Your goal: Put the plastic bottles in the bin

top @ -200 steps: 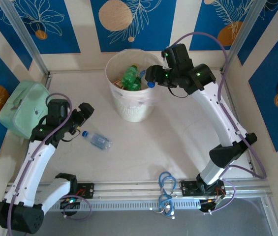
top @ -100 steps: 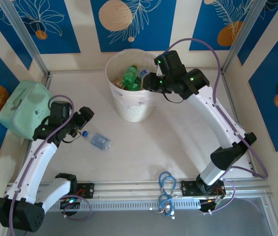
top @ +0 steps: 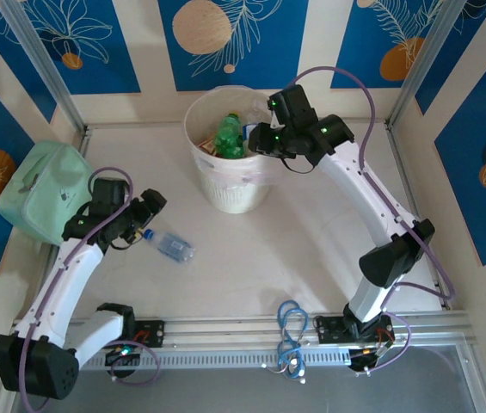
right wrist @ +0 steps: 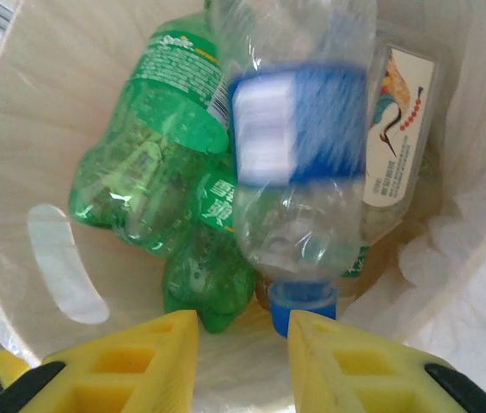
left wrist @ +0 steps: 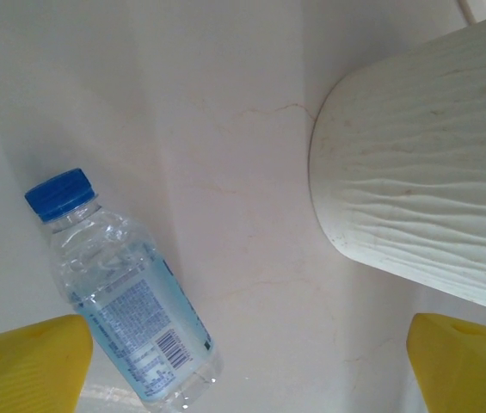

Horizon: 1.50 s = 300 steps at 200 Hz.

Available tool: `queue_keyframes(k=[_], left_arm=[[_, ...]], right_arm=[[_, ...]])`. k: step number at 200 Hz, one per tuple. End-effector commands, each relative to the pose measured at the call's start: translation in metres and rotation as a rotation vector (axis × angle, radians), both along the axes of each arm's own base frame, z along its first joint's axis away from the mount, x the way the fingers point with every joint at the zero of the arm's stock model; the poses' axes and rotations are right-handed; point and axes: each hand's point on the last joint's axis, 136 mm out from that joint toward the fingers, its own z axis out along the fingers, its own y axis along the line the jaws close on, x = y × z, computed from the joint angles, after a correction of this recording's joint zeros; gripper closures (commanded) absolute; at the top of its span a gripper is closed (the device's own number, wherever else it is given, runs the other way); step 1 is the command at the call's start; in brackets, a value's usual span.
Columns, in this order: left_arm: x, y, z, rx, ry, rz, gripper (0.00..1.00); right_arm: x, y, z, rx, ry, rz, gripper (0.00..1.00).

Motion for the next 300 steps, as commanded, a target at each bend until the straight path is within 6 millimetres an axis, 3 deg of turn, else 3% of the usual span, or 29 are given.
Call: queue_keyframes(k=[1, 21, 59, 114, 175, 224, 300], left_arm=[[-0.006, 0.01, -0.018, 0.046, 0.053, 0.011, 0.05], [-0.006, 0.01, -0.026, 0.049, 0.073, 0.013, 0.05], [-0.004, 0.014, -0.036, 0.074, 0.094, 0.024, 0.06], [-0.006, 0.018, -0.064, 0.102, 0.165, 0.034, 0.08], [-0.003, 0.031, -0.092, 0.187, 0.239, 0.064, 0.14], [0.013, 0.037, -0.109, 0.238, 0.262, 0.079, 0.24], [0.018, 0.038, -0.141, 0.254, 0.316, 0.07, 0.36]], right_arm=[[-0.006, 0.002, 0.024, 0.044, -0.043, 0.031, 0.65], [-0.016, 0.003, 0.039, 0.066, -0.064, 0.045, 0.62], [-0.053, 0.007, 0.074, 0.113, -0.135, 0.102, 0.56], [-0.101, 0.017, 0.096, 0.159, -0.187, 0.185, 0.48], [-0.13, 0.042, 0.085, 0.18, -0.166, 0.276, 0.38], [-0.139, 0.049, 0.063, 0.183, -0.106, 0.286, 0.38], [-0.142, 0.058, 0.06, 0.182, -0.093, 0.31, 0.37]])
